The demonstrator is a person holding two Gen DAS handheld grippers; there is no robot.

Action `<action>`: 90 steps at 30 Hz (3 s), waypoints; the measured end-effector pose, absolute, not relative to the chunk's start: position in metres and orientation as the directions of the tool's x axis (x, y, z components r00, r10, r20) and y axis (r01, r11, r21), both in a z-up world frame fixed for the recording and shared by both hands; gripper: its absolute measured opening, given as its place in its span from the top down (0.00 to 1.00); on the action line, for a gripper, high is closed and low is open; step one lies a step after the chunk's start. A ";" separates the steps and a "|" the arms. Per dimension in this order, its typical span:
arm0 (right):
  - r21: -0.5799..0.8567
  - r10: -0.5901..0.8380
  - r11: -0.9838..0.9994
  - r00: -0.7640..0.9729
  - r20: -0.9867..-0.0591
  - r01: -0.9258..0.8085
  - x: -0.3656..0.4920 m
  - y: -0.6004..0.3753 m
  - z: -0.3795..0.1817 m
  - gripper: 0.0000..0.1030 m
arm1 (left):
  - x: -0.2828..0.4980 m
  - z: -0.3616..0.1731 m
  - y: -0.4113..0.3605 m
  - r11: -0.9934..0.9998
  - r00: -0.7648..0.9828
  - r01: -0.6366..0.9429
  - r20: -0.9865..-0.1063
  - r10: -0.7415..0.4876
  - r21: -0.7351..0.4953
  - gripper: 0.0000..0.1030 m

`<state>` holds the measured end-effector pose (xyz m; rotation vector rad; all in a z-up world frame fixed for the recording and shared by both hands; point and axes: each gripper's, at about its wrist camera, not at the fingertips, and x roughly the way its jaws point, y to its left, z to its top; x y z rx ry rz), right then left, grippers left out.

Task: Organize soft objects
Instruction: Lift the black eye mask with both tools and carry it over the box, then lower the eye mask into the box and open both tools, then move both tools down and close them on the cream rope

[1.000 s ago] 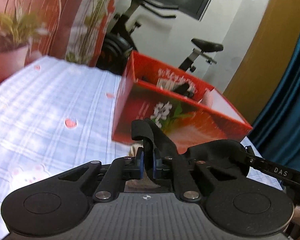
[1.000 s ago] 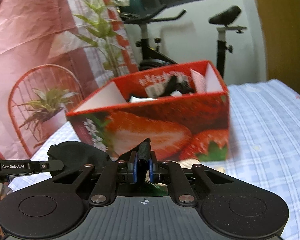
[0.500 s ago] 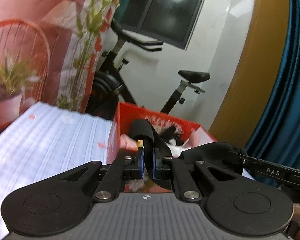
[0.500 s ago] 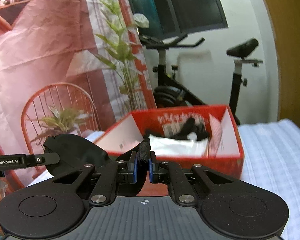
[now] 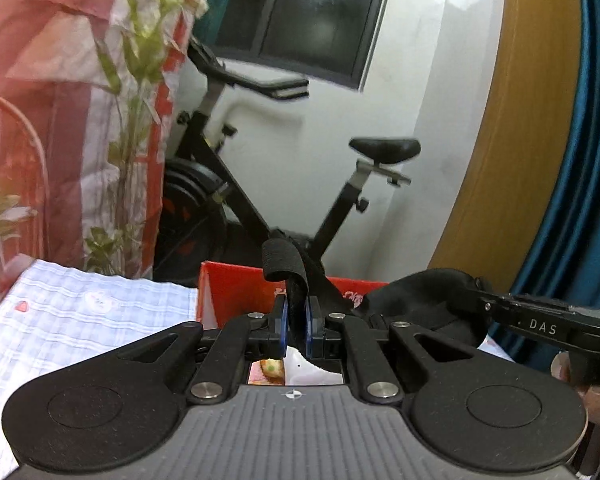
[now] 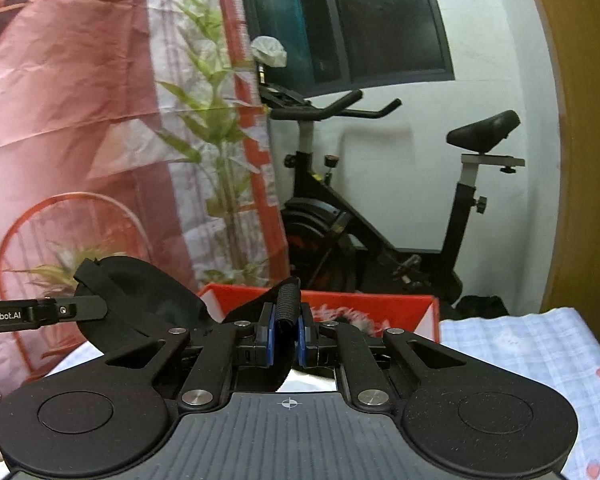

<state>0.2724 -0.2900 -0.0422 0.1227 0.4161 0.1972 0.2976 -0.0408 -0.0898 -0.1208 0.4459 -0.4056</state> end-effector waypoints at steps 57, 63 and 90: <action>0.199 0.229 0.968 0.867 -0.442 -0.153 0.216 -0.300 -0.089 0.00 | 0.247 -0.111 -0.054 0.958 0.803 0.287 -0.552 -0.224 0.028 0.00; 0.187 0.189 0.976 0.874 -0.448 -0.115 0.194 -0.302 -0.097 0.00 | 0.236 -0.120 -0.051 0.963 0.789 0.271 -0.577 -0.210 0.020 0.00; 0.276 0.189 0.961 0.735 -0.652 -0.002 0.172 -0.318 -0.188 0.34 | 0.236 -0.220 -0.029 0.935 0.583 0.304 -0.740 -0.334 -0.182 0.23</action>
